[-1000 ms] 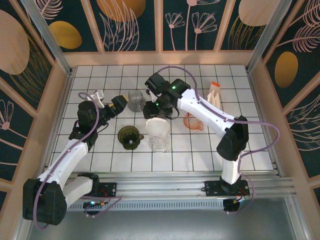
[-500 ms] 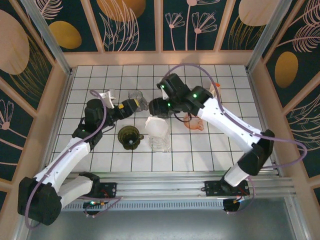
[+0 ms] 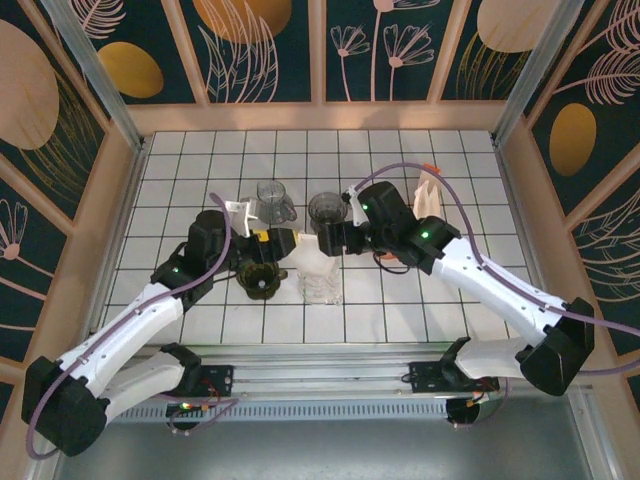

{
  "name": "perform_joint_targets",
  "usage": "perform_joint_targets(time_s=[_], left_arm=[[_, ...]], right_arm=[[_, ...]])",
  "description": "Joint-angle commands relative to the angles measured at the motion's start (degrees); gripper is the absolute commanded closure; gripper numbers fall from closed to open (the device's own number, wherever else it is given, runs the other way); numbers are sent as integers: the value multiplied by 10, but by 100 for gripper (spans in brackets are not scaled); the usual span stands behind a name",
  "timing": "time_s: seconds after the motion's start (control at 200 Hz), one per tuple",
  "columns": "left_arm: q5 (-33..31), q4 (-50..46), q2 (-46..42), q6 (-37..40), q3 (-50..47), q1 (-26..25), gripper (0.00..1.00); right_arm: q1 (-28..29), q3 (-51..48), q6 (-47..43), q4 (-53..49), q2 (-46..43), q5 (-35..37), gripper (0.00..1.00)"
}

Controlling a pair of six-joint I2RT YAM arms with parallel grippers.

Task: Place the coffee filter in the dripper

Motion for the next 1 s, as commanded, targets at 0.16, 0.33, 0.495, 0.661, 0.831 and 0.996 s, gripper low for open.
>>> perform_joint_targets(time_s=[0.16,0.33,0.495,0.661,0.831,0.996], left_arm=[[3,-23,14,-4,-17,-9,11],[2,-22,23,-9,-33,-9,16],[-2,-20,31,-7,-40,-9,19],[-3,-11,42,-11,-48,-9,21],[-3,-8,49,-14,-49,-9,21],[-7,-10,43,-15,-46,-9,19]], right_arm=[[-15,-55,5,53,-8,-34,24],[-16,-81,13,70,-7,-36,25],[-16,-107,21,87,-11,-36,25],[-17,-122,25,97,-12,-36,26],[-19,-120,21,96,-14,-36,25],[-20,-93,20,108,-25,-46,23]])
